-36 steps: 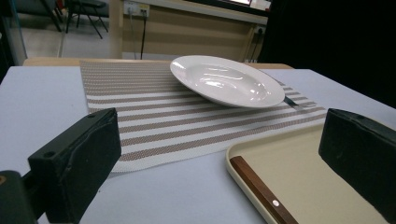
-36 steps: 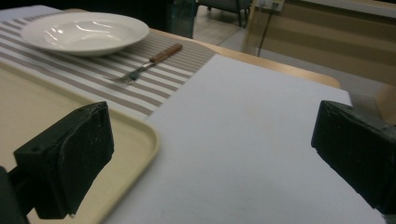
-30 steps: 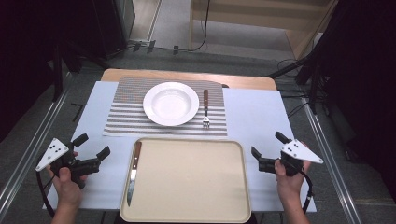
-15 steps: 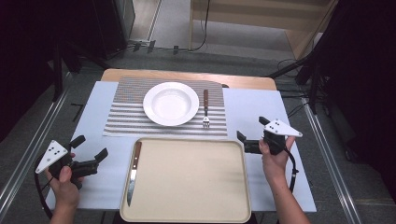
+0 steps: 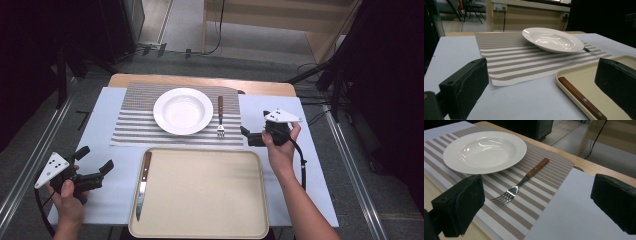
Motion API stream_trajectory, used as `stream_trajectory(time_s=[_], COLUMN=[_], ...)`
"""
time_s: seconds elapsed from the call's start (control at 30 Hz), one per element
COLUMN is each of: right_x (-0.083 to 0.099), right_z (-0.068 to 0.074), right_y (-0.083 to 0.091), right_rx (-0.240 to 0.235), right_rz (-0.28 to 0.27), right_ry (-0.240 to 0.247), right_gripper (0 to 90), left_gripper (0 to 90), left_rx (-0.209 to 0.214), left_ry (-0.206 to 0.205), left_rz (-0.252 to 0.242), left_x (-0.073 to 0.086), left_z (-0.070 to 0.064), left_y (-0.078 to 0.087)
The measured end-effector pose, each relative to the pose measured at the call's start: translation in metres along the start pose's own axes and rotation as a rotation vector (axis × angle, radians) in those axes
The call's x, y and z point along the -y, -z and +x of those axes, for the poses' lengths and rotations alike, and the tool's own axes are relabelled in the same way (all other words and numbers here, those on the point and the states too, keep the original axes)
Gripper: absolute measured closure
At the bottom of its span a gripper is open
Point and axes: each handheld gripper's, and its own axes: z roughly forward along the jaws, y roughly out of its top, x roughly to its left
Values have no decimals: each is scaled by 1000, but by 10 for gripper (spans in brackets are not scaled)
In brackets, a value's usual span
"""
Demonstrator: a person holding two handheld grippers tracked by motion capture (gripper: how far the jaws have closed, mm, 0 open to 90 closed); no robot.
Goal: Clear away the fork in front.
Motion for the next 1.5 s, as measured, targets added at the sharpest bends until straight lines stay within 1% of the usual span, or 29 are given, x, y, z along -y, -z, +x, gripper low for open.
stream_trajectory(time_s=[0.17, 0.3, 0.37, 0.4, 0.43, 0.5, 0.53, 0.57, 0.6, 0.63, 0.67, 0.7, 0.73, 0.8, 0.87, 0.9, 1.03, 1.1, 1.13, 1.17, 1.2, 1.23, 1.27, 1.3, 1.33, 1.4, 1.43, 1.47, 1.5], right_x=[-12, -19, -21, -23, -23, -26, -28, -28, -30, -30, -32, -32, -32, -33, -33, -34, -36, -37, -40, -40, -41, -43, -46, -46, -47, -49, -49, -50, -50], right_z=[4, 3, 1, -2, -2, -5, -7, -7, -8, -8, -10, -10, -11, -14, -18, -19, -18, -17, -15, -15, -15, -14, -14, -14, -12, -10, -9, -7, -7], right_y=[-16, -31, -37, -44, -44, -51, -59, -59, -66, -66, -73, -73, -77, -84, -91, -95, -108, -114, -120, -120, -122, -126, -131, -131, -134, -140, -143, -150, -150], right_rx=[-17, -31, -38, -44, -44, -52, -56, -56, -64, -64, -70, -70, -68, -62, -83, -83, -76, -70, -64, -64, -47, -31, -38, -38, -19, 39, 82, 153, 153], right_rz=[22, 53, 65, 86, 86, 104, 127, 127, 152, 152, 179, 179, 191, 227, 250, 272, 325, 341, 352, 352, 348, 344, 356, 356, 362, 368, 371, 394, 394], right_ry=[8, 4, -6, -22, -22, -43, -42, -42, -43, -43, -50, -50, -53, -79, -105, -120, -129, -119, -125, -125, -136, -157, -175, -175, -180, -185, -192, -200, -200], right_gripper=[0, 0, 0, 0, 0, 0, 0, 0, 0, 0, 0, 0, 0, 0, 0, 0, 0, 0, 66, 66, 127, 143, 216, 216, 272, 368, 396, 431, 431], left_gripper=[0, 0, 0, 0, 0, 0, 0, 0, 0, 0, 0, 0, 0, 0, 0, 0, 0, 0, 0, 0, 0, 0, 0, 0, 0, 0, 0, 0, 0], left_rx=[-1, 9, 4, 5, 5, 4, 6, 8, 5, 5, 5, 6, 6, 4, 5, 6, 7, 8, 9, 8, 10, 9, 9, 9, 8, 12, 13, 14, 15], left_ry=[-6, 0, 6, 8, 8, 7, 3, 3, 2, 2, 2, 3, 5, 7, 9, 10, 11, 12, 10, 10, 12, 11, 10, 9, 9, 12, 14, 11, 12], left_rz=[3, -10, -13, -15, -15, -13, -9, -8, -8, -8, -7, -8, -10, -12, -14, -15, -15, -15, -11, -10, -11, -11, -12, -11, -10, -12, -12, -8, -9], left_x=[0, 0, 0, 0, 0, 0, 0, 0, 0, 0, 0, 0, 0, 0, 0, 0, 0, 0, 0, 0, 0, 0, 0, 0, 0, 0, 0, 0, 1], left_z=[0, 1, 1, 2, 2, 2, 2, 1, 1, 1, 1, 1, 1, 2, 2, 2, 2, 3, 3, 3, 3, 3, 3, 3, 3, 3, 3, 3, 2], left_y=[0, 1, 2, 2, 2, 2, 1, 1, 1, 1, 1, 1, 1, 1, 2, 2, 2, 1, 1, 1, 0, 0, 0, 0, 0, 0, 0, -1, -1])
